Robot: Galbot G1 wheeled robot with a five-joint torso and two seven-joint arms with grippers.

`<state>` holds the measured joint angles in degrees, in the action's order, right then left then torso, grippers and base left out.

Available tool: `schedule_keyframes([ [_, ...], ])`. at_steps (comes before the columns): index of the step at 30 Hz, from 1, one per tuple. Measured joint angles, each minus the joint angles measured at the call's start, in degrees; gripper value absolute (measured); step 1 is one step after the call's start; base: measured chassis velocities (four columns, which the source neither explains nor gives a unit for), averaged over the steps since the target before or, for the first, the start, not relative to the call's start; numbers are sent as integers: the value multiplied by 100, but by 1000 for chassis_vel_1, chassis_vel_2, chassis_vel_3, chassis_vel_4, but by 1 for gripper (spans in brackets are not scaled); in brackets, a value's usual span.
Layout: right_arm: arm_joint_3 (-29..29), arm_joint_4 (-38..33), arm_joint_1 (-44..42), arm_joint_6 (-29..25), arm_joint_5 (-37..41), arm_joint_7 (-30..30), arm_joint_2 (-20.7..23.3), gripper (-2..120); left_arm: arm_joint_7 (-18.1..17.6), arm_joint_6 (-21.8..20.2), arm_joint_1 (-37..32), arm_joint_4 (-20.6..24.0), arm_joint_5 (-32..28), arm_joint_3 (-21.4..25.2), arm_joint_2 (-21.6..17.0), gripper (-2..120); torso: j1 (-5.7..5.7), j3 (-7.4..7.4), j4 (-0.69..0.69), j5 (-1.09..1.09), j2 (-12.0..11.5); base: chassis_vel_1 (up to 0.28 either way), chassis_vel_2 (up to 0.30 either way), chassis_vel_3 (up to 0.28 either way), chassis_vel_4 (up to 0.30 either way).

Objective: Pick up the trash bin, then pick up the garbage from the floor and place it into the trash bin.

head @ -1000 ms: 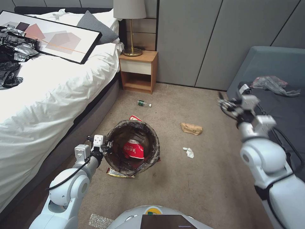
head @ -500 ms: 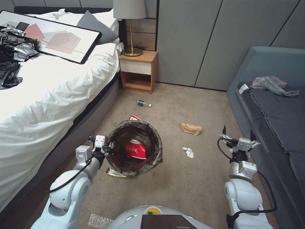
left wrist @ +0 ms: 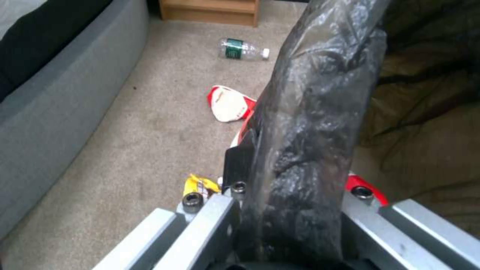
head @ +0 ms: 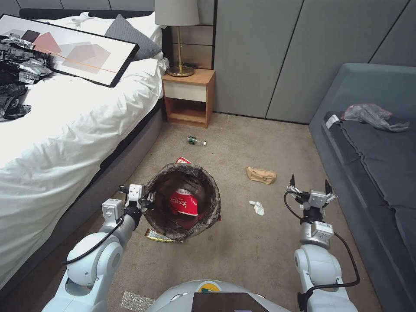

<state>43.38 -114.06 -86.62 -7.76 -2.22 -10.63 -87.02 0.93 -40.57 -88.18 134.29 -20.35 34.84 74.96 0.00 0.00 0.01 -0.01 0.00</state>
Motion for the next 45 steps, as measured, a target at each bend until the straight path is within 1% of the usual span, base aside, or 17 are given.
schedule_keyframes([
  [16, -47, 11, -32, -27, -45, 4, -1, 100, -14, 1, 17, -59, 11, -23, -52, 0, 0, 0, -1, 0, 0, -28, -31, -30, -28],
  [19, -56, 13, -34, -44, -47, 6, -4, 100, -77, -18, 31, -61, -227, -11, -48, 0, 0, 0, -2, 0, 0, -83, -93, -97, -96],
  [24, -57, -2, -55, -12, -38, 31, 16, 100, -89, -17, 29, -61, -333, 31, -47, 0, 0, 0, -5, 1, 0, -61, -56, -71, -48],
  [26, -63, -7, -56, -4, -33, 41, 25, 100, -95, -15, 28, -61, -340, 34, -46, 0, 0, 0, -4, 1, 0, 0, 0, 0, 0],
  [27, -75, -13, -52, 3, 13, 76, 41, 100, -110, -9, 28, -63, -349, 43, -38, 0, 0, 0, 1, 1, 0, 0, 0, 0, 0],
  [28, -77, 8, -32, -7, 48, 99, 65, 100, -116, -4, 26, -63, -360, 44, -31, 0, 0, 0, 2, 1, 0, 0, 0, 0, 0],
  [34, -60, 43, -1, -25, 64, 123, 109, 100, -114, 7, 21, -64, -365, 51, 3, 0, 0, 0, -1, 1, 0, 0, 0, 0, 0],
  [45, 5, 50, -24, 54, 12, 202, 149, 100, -94, 28, -1, -62, -356, 45, 61, 0, 0, 0, -1, 1, 0, 0, 0, 0, 0],
])
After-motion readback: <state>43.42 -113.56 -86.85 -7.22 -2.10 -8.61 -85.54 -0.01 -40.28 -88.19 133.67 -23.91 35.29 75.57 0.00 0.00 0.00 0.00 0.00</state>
